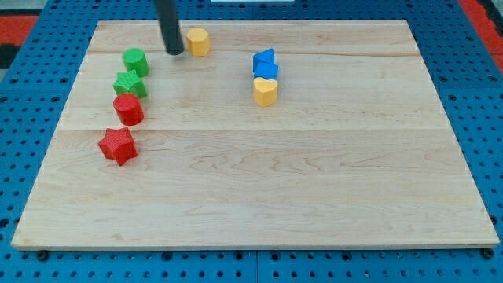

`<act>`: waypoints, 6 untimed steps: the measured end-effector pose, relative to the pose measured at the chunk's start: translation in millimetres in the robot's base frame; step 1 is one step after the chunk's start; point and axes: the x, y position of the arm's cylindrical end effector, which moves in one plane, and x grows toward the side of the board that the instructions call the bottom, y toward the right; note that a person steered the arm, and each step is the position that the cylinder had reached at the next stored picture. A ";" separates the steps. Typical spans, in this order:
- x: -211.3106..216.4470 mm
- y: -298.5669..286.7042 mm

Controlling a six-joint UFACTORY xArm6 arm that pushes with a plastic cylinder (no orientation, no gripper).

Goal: Push the yellow hexagon above the blue triangle

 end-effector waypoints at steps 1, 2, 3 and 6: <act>-5.2 36.9; -21.3 12.4; -50.6 -25.3; -24.5 80.8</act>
